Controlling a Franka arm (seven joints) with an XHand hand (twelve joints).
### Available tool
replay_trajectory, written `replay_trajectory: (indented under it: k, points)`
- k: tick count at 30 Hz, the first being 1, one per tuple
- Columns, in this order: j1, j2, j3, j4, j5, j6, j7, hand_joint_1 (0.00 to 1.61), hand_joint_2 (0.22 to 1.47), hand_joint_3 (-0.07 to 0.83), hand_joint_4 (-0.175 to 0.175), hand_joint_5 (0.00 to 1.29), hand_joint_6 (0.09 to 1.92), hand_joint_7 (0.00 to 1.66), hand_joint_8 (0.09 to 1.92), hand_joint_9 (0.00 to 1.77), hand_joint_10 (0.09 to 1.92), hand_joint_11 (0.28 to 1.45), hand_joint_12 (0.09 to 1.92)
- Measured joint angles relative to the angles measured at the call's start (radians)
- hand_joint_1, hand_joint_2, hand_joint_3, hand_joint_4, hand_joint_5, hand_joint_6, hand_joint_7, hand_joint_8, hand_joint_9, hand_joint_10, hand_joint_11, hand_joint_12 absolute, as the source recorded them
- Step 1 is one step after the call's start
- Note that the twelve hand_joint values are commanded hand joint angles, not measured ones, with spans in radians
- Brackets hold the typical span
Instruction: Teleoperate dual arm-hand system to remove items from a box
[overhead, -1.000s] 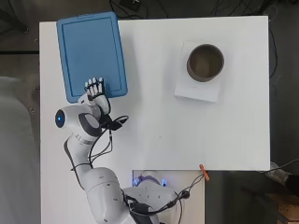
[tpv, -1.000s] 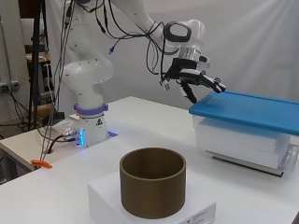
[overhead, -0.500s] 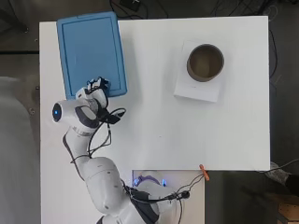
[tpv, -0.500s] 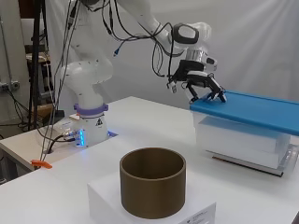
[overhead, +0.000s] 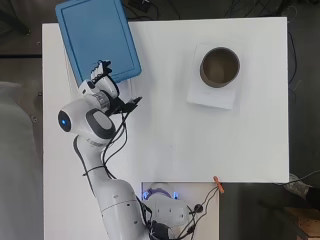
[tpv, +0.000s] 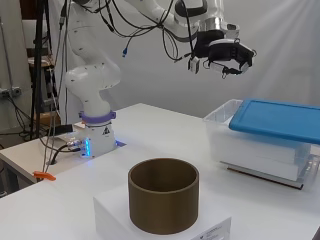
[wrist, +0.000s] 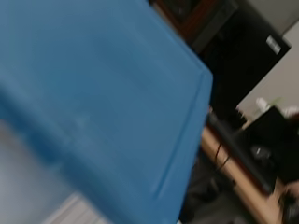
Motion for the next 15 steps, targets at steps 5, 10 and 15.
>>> replay_trajectory:
  k: [5,10,15]
  points:
    - [0.003,-0.004,-0.094,0.046,-0.21,0.33,-0.096,0.5,1.16,-0.012,-0.051,0.47,0.63,0.76,0.85,0.8,0.88,0.59,0.52]
    - [0.006,0.1,-0.144,0.288,0.163,0.042,-0.25,0.22,1.04,0.0,-0.033,0.64,0.09,0.82,1.2,0.9,1.42,0.59,1.14]
    - [0.006,0.139,-0.177,0.366,0.695,-0.484,-0.271,0.23,1.06,0.002,0.001,0.74,0.09,0.79,1.6,0.93,1.63,0.57,1.34]
